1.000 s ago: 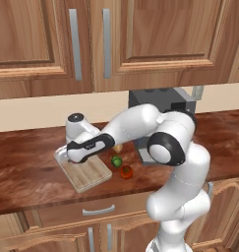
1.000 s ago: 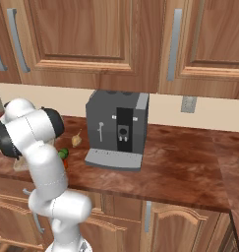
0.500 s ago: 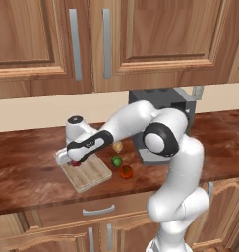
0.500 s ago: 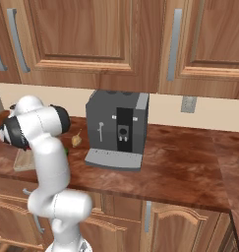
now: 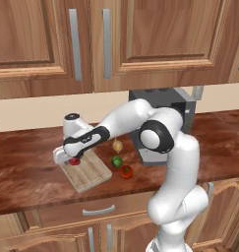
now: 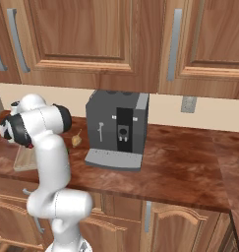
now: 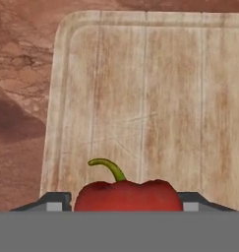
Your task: Place the avocado, onion, tomato, and bell pepper on the cutting board.
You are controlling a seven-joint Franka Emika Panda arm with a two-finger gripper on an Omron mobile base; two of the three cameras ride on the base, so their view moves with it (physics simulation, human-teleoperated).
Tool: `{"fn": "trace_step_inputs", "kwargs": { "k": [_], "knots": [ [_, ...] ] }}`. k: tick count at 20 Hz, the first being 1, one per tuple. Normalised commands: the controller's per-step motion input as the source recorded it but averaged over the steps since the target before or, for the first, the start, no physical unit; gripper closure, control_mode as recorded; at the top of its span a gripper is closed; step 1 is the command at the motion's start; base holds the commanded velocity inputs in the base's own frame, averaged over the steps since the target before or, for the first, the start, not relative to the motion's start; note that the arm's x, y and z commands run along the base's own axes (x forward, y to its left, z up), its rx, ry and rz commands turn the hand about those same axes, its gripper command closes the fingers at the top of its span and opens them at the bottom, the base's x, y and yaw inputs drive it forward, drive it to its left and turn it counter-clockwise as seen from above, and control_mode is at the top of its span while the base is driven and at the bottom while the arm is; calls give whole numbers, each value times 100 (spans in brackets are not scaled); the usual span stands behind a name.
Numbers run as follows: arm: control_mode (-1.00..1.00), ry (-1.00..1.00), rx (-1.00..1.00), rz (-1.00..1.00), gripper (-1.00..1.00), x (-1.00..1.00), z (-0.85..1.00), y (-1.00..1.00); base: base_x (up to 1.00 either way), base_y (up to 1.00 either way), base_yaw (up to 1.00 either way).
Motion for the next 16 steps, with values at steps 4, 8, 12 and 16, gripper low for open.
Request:
{"fn": "trace_step_inputs", "kwargs": {
  "k": [4, 8, 12, 16],
  "knots": [
    [-100, 0, 0, 0, -100, -11, 0, 0, 0, 0, 0],
    [-100, -2, 0, 0, -100, -24, 1, 0, 0, 0, 0],
    [-100, -8, 0, 0, -100, -33, 8, 0, 0, 0, 0],
    [-100, -15, 0, 0, -100, -32, 30, 0, 0, 0, 0]
  ]
}}
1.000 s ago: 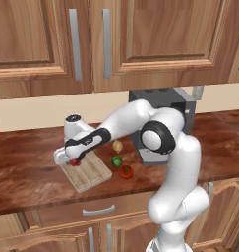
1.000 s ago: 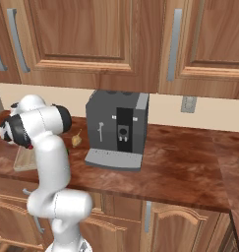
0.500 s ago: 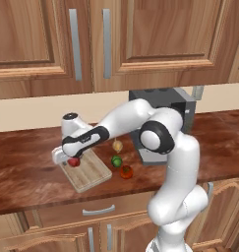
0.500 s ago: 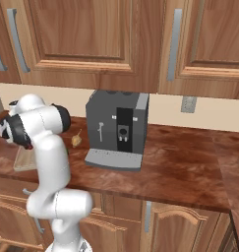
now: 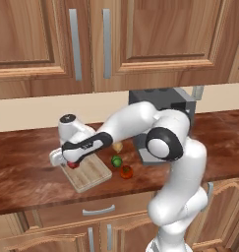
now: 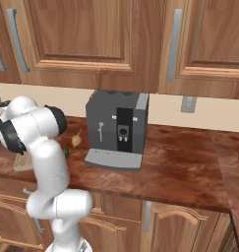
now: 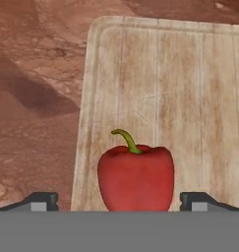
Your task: Place the avocado, onion, tomato, and bell pepper on the cutting board.
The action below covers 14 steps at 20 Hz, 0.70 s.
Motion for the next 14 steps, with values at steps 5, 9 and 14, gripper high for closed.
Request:
{"fn": "trace_step_inputs", "kwargs": {
  "k": [5, 9, 14],
  "knots": [
    [-100, -19, 0, 0, -100, -31, 50, -6, 0, 0, 0],
    [-100, -20, 0, 0, -100, -50, 57, -19, 0, 0, 0],
    [-100, -21, -1, 0, -100, -67, 55, -25, 0, 0, 0]
  ]
}}
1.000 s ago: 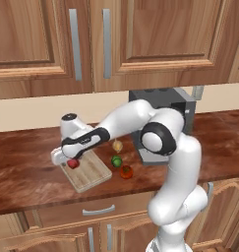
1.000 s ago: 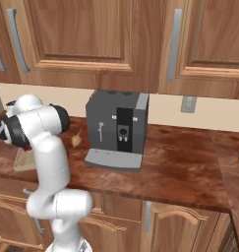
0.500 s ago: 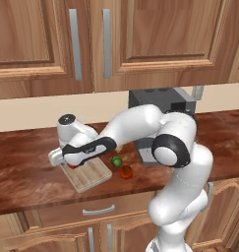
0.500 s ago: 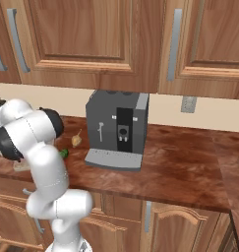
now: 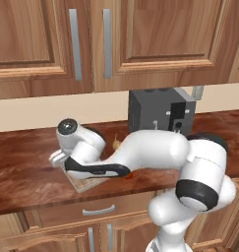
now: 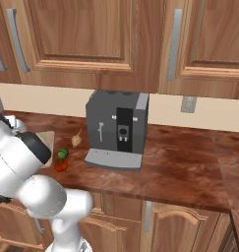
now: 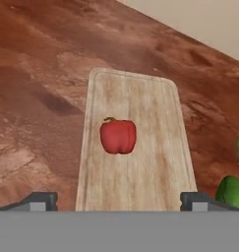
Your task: Place the avocado, onion, tomato, and bell pepper on the cutting board.
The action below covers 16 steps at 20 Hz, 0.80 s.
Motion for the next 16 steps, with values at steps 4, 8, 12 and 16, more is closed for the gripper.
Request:
{"fn": "trace_step_inputs", "kwargs": {
  "k": [4, 8, 12, 16],
  "knots": [
    [-100, -17, 0, 0, -100, -66, 56, -30, 0, 0, 0],
    [-100, -14, 0, 0, -100, -61, 66, -42, 0, 0, 0],
    [-100, -10, 0, -1, -100, -58, 64, -59, 0, 0, 0],
    [-100, -5, 0, -2, -100, -57, 56, -70, 0, 0, 0]
  ]
}}
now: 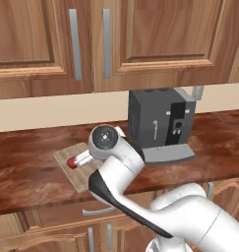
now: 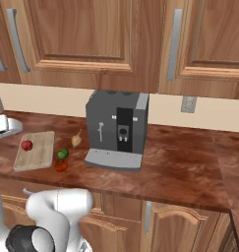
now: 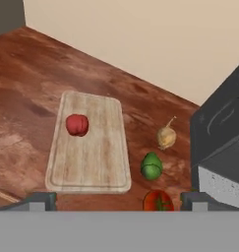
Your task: Place the avocado, onion, tomato, and bell pepper on the cutting board.
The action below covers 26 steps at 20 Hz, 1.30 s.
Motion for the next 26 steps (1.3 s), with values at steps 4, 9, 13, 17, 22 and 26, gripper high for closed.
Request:
{"fn": "trace_step_inputs", "kwargs": {
  "k": [4, 9, 13, 17, 22, 26],
  "knots": [
    [-100, 0, 5, -4, -100, -51, 44, -82, 0, 0, 0],
    [-100, 8, 21, -5, -100, -40, 41, -88, 0, 0, 0],
    [-100, 12, 26, -5, -100, -35, 11, -76, 0, 0, 0],
    [-100, 11, 15, -5, -100, -10, 0, -42, 0, 0, 0],
    [-100, 9, 1, -12, -100, 0, 0, -8, 0, 0, 0],
    [-100, 14, 0, -19, -100, 0, 0, -11, 0, 0, 0]
  ]
}}
